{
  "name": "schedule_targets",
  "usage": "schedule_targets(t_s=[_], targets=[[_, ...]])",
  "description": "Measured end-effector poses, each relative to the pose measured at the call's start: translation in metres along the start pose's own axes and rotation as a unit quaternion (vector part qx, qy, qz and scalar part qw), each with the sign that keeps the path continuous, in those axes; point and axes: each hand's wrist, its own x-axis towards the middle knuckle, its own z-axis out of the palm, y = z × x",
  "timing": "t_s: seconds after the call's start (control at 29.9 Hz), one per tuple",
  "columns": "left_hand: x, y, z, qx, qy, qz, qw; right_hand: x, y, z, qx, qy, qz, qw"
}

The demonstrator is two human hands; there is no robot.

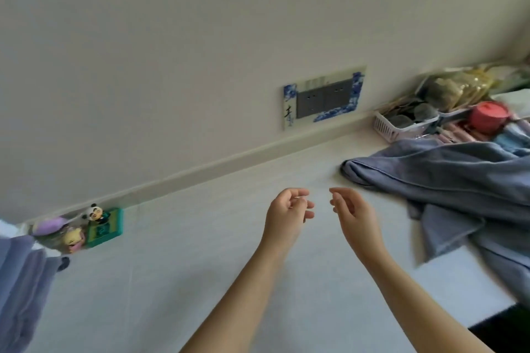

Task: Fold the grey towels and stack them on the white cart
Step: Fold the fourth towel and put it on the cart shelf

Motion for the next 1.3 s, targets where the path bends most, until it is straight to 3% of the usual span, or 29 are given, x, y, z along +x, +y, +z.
schedule_targets(t_s=[0.17,0.37,0.63,0.8,0.94,1.07,1.3], targets=[[0.022,-0.016,0.129,0.045,-0.107,-0.049,0.992,0.009,0.073,-0.111,-0.050,0.093,0.078,0.991],[0.045,-0.029,0.214,0.057,-0.153,-0.099,0.982,0.022,0.134,-0.181,-0.119,0.153,0.127,0.973],[0.072,-0.046,0.283,0.047,-0.196,-0.152,0.968,0.036,0.166,-0.226,-0.078,0.177,0.196,0.961],[0.091,-0.034,0.326,-0.013,-0.211,-0.123,0.970,0.051,0.168,-0.244,-0.053,0.228,0.151,0.960],[0.109,-0.024,0.357,-0.144,-0.208,-0.207,0.945,0.065,0.170,-0.254,-0.051,0.248,0.136,0.958],[0.123,-0.018,0.373,-0.275,-0.157,-0.294,0.902,0.070,0.175,-0.260,-0.050,0.248,0.132,0.959],[0.120,-0.008,0.350,-0.276,-0.134,-0.196,0.932,0.075,0.165,-0.258,-0.025,0.253,0.071,0.965]])
